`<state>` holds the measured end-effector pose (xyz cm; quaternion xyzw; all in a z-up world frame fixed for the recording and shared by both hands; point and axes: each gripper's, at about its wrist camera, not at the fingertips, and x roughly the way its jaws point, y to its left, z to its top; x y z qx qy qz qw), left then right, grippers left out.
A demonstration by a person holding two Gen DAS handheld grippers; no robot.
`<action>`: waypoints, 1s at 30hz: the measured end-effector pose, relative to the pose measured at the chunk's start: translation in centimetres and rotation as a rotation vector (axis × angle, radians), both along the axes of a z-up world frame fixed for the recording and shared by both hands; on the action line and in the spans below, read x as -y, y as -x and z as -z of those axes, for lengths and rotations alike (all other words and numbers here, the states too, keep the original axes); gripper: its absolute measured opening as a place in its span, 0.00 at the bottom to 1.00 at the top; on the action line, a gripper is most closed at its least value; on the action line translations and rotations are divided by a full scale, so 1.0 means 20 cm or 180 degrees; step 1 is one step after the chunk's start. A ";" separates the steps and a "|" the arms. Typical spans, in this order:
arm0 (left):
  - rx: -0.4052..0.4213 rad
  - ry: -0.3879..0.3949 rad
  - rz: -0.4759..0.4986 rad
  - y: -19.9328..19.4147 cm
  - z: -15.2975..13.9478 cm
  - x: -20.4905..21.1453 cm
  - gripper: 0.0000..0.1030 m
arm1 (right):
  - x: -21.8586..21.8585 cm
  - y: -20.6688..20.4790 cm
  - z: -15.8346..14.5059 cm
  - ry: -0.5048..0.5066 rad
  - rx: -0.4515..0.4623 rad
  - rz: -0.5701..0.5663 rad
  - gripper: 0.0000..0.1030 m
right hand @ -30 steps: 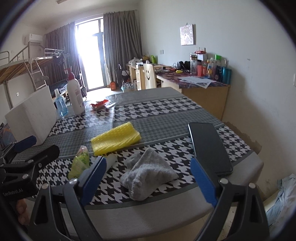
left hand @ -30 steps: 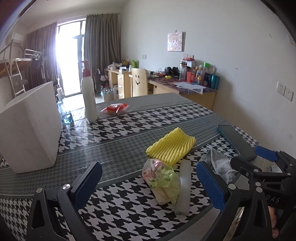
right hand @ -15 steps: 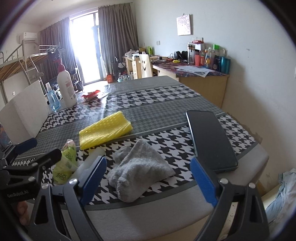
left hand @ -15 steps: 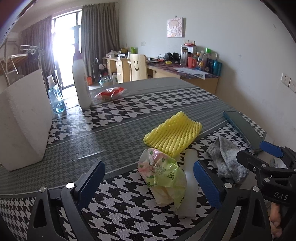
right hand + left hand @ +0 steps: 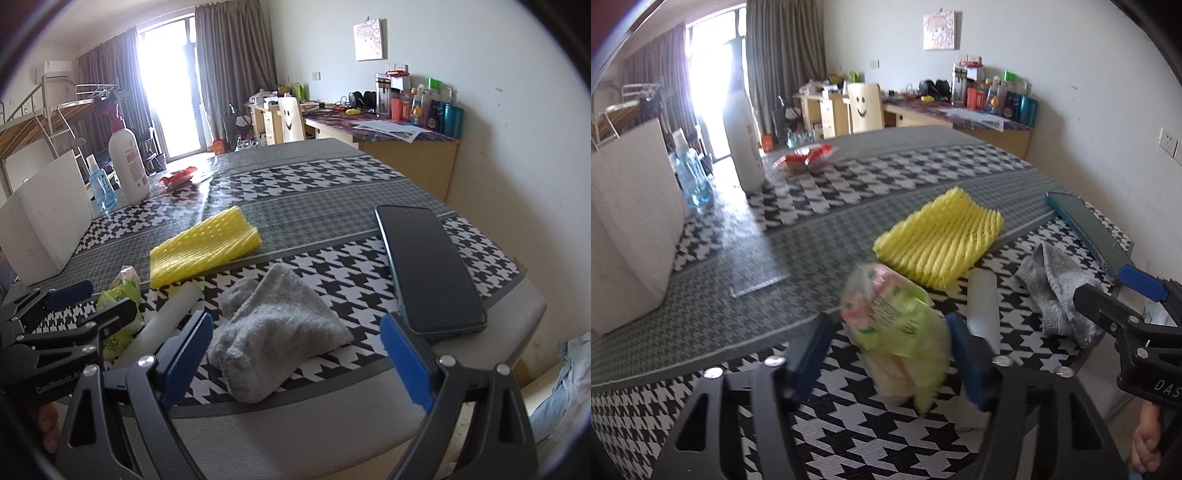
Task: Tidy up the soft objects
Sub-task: 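Close the left tool on the clear plastic bag while the right tool grasps the grey sock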
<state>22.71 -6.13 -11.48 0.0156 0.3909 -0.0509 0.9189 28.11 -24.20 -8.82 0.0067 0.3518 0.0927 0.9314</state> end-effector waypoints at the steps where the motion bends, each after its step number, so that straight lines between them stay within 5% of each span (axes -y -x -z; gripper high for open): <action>1: -0.0033 0.0018 0.0003 0.00 0.01 0.00 0.52 | 0.00 0.00 0.00 0.0006 -0.0005 -0.0001 0.92; 9: -0.0010 0.0063 -0.0017 0.00 0.00 -0.01 0.35 | -0.01 -0.02 0.02 0.0008 -0.0063 -0.0021 0.92; 17: 0.0024 0.0034 -0.0015 0.02 -0.01 -0.01 0.33 | -0.04 -0.02 0.04 0.0064 -0.0111 -0.0025 0.90; 25: 0.0054 0.0046 -0.0057 0.03 -0.03 -0.03 0.32 | -0.09 -0.03 0.07 0.0201 -0.0224 -0.0079 0.71; 30: 0.0071 0.0066 -0.0044 0.04 -0.04 -0.04 0.32 | -0.11 -0.02 0.07 0.0218 -0.0258 -0.0141 0.49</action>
